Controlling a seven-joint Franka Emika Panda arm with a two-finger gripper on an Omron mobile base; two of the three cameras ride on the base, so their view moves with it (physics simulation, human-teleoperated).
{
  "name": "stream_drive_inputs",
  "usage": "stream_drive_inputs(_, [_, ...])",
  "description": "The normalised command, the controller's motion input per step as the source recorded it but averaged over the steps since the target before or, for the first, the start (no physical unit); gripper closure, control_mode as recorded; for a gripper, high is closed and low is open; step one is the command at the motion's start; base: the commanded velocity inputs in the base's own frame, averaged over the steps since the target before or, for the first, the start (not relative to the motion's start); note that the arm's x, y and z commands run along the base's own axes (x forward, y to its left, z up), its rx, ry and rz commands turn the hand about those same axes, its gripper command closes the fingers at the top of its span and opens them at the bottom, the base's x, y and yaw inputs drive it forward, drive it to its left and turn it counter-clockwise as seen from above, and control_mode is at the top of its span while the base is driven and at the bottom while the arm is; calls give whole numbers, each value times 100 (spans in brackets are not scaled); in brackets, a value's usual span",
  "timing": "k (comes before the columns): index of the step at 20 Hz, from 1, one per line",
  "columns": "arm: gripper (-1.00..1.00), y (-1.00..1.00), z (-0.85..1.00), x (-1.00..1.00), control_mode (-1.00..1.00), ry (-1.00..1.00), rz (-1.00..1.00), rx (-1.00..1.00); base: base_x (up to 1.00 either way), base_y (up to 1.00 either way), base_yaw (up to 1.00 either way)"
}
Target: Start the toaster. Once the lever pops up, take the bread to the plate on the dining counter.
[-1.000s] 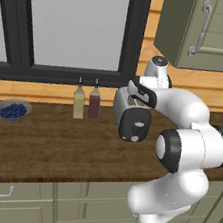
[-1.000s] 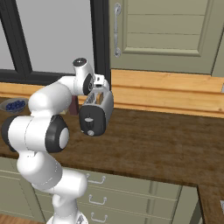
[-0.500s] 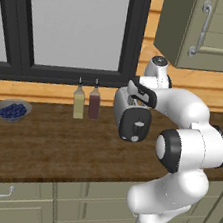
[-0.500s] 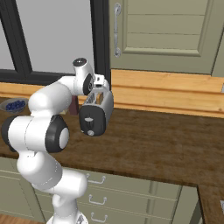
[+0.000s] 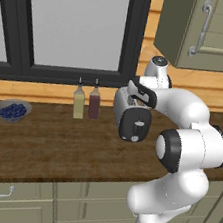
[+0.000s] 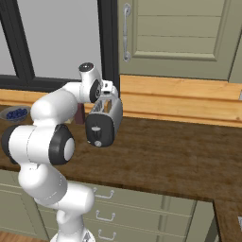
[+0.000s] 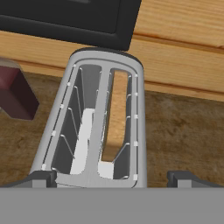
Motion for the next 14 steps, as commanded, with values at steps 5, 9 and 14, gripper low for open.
stream_drive_inputs(5, [-100,0,0,0,-100,0,0,0,0,0,0])
stream_drive_inputs(9, [-100,0,0,0,-100,0,0,0,0,0,0])
stream_drive_inputs(14, [-100,0,0,0,-100,0,0,0,0,0,0])
